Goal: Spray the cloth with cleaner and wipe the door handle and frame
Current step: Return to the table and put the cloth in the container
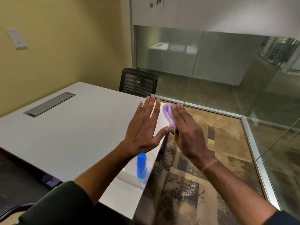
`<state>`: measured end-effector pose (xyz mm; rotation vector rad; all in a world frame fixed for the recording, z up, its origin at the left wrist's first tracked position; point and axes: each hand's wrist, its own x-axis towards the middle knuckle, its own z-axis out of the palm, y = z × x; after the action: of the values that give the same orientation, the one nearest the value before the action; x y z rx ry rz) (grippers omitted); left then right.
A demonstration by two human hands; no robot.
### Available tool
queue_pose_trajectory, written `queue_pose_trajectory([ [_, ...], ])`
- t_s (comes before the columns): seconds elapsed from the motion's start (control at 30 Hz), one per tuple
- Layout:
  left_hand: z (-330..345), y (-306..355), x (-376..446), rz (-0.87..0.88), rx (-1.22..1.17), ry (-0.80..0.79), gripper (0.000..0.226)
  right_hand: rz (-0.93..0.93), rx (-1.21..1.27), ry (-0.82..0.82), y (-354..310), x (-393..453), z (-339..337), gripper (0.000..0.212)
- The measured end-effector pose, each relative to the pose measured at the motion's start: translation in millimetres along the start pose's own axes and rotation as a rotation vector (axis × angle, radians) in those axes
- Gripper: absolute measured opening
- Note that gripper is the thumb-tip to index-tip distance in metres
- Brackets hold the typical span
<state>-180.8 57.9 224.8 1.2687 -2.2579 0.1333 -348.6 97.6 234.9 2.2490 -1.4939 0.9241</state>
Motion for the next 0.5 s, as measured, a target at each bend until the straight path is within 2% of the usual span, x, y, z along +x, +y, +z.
queue_pose_trajectory([
  [0.33, -23, -38, -59, -0.138, 0.056, -0.023, 0.085, -0.103, 0.106, 0.055, -61, 1, 16, 0.069],
  [0.5, -29, -81, -80, -0.124, 0.070, -0.079, 0.084, -0.093, 0.092, 0.022, -100, 15, 38, 0.072],
])
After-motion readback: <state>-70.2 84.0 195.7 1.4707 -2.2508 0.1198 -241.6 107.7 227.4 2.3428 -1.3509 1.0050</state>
